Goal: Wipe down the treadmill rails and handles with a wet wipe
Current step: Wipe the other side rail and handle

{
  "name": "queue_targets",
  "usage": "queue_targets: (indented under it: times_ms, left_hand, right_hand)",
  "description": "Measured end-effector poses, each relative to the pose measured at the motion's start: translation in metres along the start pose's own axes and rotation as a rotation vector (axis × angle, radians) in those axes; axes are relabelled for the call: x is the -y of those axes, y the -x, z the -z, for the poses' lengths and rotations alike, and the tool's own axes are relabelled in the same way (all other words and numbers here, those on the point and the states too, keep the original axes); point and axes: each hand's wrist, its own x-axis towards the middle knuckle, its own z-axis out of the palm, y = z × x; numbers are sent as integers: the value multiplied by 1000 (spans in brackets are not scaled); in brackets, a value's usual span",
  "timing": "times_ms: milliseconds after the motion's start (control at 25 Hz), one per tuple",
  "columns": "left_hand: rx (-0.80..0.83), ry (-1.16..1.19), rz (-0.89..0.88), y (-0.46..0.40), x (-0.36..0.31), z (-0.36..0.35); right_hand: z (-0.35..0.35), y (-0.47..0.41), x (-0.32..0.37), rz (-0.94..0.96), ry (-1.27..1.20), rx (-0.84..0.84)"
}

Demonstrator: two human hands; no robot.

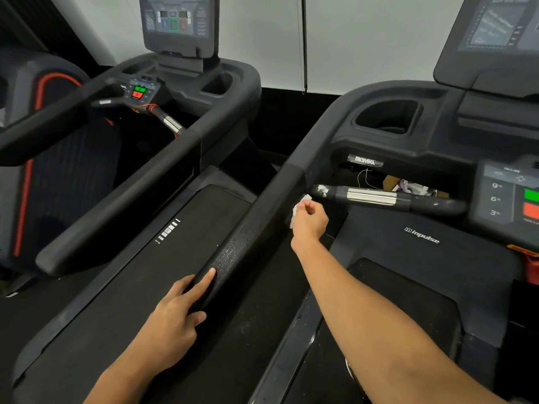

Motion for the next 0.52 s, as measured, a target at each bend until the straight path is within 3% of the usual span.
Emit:
queue_targets:
  times_ms: [200,400,520]
  left_hand:
    - [-7,-2,6,-3,3,0]
    - [-14,-2,10,-2,0,-2]
    - [-10,-10,15,-2,0,-2]
  right_hand:
    - [10,34,-24,98,153,80]
    - [-14,55,-23,27,75,221]
    - [-26,36,-5,31,72,196]
